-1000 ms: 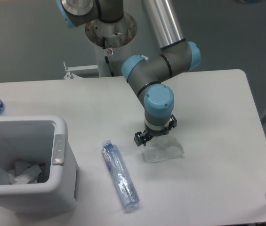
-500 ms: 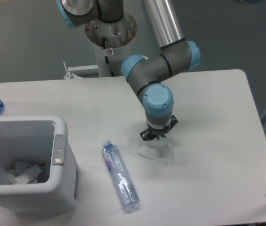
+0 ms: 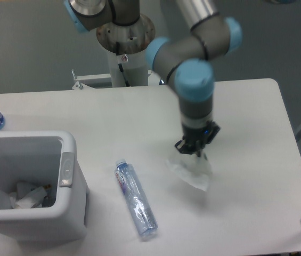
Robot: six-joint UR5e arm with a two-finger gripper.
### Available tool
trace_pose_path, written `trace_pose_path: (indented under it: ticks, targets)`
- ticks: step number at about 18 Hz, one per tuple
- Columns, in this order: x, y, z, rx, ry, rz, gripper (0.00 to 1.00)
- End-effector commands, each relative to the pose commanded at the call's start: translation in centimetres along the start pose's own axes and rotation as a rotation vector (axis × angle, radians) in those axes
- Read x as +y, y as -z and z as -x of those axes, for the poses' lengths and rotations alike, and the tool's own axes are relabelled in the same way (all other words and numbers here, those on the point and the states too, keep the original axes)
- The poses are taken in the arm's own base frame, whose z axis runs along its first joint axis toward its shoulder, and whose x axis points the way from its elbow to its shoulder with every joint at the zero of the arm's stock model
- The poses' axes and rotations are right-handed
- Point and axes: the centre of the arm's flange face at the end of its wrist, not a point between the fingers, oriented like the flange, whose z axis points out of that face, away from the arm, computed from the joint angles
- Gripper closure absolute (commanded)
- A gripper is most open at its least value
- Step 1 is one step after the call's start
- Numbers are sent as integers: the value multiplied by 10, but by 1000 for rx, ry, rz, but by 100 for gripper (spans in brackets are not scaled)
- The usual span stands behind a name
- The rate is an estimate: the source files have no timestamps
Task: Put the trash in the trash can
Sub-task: 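Carry the tissue over the white bin and open the gripper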
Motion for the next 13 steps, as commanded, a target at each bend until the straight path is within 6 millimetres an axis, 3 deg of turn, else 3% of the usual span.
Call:
trace_pose_path:
  ticks: [3, 7, 11, 13]
  targets:
    - [-15, 37, -13, 89, 5, -66, 100]
    - [-15, 72, -39, 152, -23, -130, 100]
    - [4, 103, -101, 248, -32, -169, 100]
    - [22, 117, -146, 294, -87, -177, 99]
